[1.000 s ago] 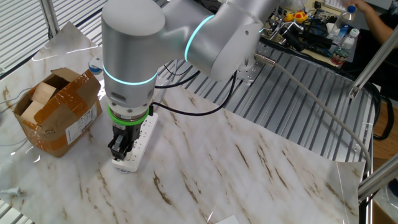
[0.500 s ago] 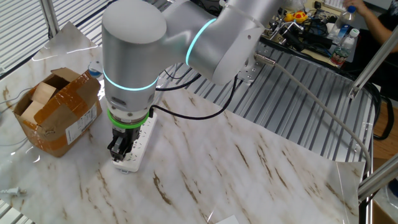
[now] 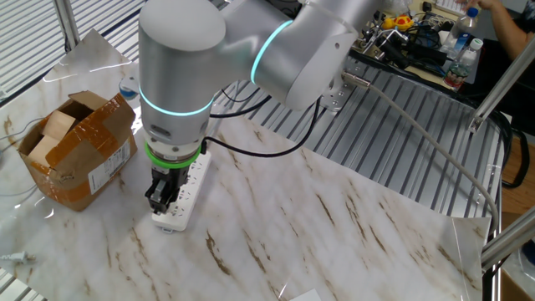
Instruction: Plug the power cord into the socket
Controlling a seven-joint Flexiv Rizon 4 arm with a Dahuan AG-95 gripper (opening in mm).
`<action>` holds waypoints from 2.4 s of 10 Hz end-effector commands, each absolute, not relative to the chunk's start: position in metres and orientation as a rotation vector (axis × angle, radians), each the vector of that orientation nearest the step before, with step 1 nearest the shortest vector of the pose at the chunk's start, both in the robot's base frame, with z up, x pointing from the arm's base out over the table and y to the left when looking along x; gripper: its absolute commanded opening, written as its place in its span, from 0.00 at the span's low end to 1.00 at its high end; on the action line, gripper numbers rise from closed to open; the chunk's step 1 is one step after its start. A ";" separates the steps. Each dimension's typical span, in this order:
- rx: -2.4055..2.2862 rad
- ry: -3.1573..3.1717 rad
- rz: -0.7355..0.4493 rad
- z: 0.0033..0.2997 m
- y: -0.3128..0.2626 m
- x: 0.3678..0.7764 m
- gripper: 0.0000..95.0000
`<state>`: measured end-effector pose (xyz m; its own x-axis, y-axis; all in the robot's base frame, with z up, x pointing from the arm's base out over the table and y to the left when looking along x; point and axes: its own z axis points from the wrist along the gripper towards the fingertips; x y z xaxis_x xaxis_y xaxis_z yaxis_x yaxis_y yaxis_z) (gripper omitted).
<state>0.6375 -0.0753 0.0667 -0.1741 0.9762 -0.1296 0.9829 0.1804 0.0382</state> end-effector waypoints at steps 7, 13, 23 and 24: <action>1.928 2.310 -0.070 0.062 -0.074 0.631 0.00; 1.912 2.304 -0.070 0.058 -0.072 0.631 0.00; 1.953 2.291 -0.013 0.052 -0.067 0.624 0.00; 1.955 2.285 -0.006 0.052 -0.066 0.623 0.00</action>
